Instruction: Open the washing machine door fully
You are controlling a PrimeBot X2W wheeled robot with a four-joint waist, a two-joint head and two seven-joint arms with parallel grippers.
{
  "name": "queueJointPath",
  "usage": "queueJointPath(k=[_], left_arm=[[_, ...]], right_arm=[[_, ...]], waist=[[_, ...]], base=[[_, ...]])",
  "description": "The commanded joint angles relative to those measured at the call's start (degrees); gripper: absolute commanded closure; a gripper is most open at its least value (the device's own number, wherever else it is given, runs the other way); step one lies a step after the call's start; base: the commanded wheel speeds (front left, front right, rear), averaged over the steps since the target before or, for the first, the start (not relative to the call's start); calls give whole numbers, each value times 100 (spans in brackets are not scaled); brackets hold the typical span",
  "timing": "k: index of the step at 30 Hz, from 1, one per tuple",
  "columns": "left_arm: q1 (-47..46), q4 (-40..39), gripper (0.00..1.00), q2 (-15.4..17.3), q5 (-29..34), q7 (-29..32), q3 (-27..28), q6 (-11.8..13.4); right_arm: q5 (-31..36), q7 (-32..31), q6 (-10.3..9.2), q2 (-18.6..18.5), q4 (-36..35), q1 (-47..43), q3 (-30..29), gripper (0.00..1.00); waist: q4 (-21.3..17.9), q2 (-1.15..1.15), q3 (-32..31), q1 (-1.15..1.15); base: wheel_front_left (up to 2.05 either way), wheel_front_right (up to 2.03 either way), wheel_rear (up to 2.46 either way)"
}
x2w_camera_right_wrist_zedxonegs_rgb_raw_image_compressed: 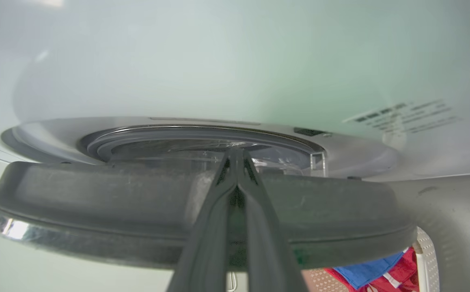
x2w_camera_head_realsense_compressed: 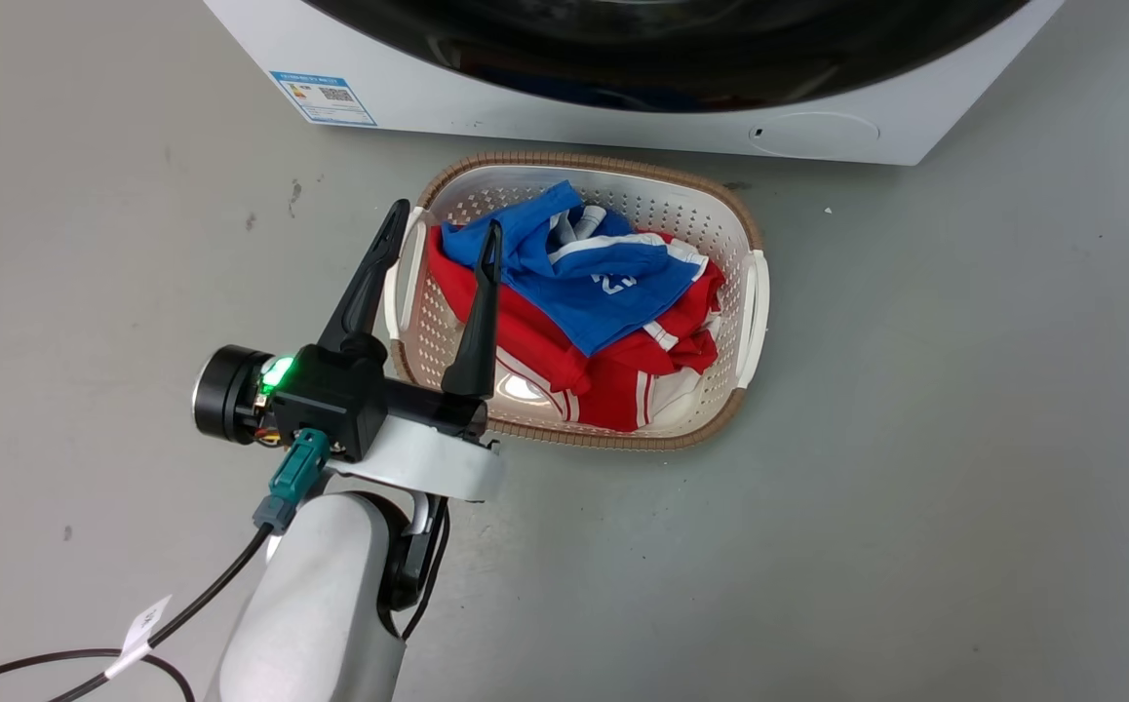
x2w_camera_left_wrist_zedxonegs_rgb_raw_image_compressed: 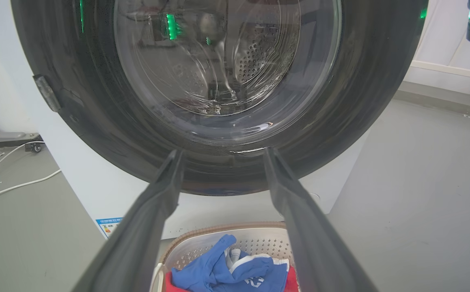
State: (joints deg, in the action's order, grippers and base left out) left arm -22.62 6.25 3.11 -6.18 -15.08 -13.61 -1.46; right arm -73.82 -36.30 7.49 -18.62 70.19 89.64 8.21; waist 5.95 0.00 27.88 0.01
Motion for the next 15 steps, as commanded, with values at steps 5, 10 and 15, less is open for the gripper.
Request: queueJointPath(k=[5,10,15], left_arm=[[-77,38,0,-7,44,-14,20,7],[2,102,0,-10,45,-14,5,-16],[127,200,0,-13,27,-14,-10,-50]], right_arm=[[-45,-262,1,133,-53,-212,22,100],[-86,-529,1,135,-134,-434,22,100],[-119,-882,1,184,-291,-798,72,100]], waist=[[-47,0,-60,-1],[-85,0,-246,-1],[-92,0,-528,-1]], base=[[0,0,0],[0,0,0],[0,0,0]])
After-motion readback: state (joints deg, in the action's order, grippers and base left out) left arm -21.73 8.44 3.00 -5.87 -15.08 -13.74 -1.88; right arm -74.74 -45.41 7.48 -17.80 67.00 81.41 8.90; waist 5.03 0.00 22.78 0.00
